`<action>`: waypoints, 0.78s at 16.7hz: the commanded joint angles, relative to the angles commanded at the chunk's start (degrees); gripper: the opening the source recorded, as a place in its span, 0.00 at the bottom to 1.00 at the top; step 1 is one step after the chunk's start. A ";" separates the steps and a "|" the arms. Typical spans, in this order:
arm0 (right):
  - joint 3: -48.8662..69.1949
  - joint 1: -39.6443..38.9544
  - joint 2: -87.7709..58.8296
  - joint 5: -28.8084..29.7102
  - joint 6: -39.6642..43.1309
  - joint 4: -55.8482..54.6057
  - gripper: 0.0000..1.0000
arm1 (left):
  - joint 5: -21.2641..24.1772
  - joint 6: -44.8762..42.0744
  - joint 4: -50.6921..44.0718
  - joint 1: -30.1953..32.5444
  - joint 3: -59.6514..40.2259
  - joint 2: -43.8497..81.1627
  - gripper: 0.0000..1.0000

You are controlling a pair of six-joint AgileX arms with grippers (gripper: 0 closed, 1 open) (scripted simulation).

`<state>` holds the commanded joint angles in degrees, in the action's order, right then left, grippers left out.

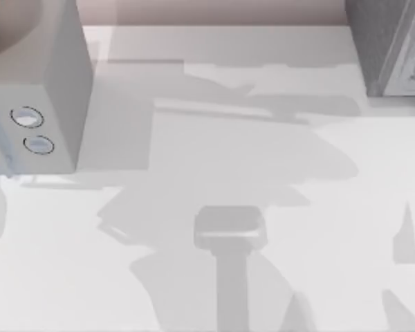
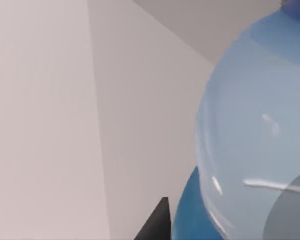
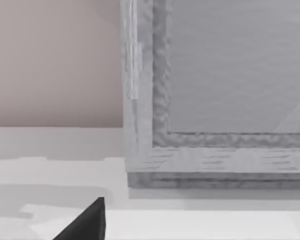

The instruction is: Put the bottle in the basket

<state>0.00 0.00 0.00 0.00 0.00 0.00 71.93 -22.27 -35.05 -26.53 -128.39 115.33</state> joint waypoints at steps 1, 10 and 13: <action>0.00 0.00 0.00 0.00 0.00 0.00 1.00 | -0.15 0.27 0.86 0.18 0.85 -0.43 0.00; 0.00 0.00 0.00 0.00 0.00 0.00 1.00 | -0.23 0.41 1.30 0.27 1.26 -0.66 0.30; 0.00 0.00 0.00 0.00 0.00 0.00 1.00 | -0.23 0.41 1.30 0.27 1.26 -0.66 0.53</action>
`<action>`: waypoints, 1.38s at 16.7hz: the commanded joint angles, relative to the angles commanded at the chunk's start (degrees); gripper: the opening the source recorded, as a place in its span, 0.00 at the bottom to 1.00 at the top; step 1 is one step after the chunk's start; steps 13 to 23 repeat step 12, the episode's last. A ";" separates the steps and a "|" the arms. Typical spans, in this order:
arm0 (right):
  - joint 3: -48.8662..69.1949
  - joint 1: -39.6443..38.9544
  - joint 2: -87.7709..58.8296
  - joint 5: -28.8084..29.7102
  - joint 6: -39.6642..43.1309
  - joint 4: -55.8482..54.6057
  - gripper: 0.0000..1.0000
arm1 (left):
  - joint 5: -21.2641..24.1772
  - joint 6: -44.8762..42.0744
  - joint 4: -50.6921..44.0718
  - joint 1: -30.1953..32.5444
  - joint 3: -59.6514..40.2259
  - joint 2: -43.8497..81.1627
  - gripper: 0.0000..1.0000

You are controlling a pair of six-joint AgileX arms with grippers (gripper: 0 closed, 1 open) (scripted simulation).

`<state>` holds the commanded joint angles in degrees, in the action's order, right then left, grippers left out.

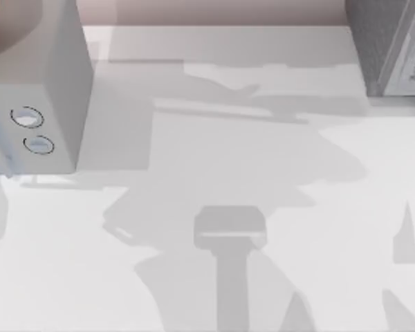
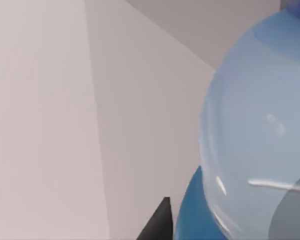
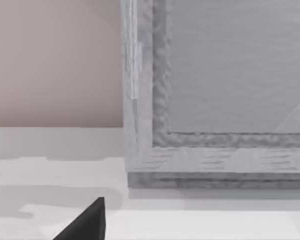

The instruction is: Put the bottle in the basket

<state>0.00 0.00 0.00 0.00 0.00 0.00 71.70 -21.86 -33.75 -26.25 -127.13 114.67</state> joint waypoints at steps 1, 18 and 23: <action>0.00 0.00 0.00 0.00 0.00 0.00 1.00 | 0.00 0.00 0.00 0.00 0.00 0.00 0.60; 0.00 0.00 0.00 0.00 0.00 0.00 1.00 | 0.00 0.00 0.00 0.00 0.00 0.00 1.00; 0.00 0.00 0.00 0.00 0.00 0.00 1.00 | 0.00 0.00 0.00 0.00 0.00 0.00 1.00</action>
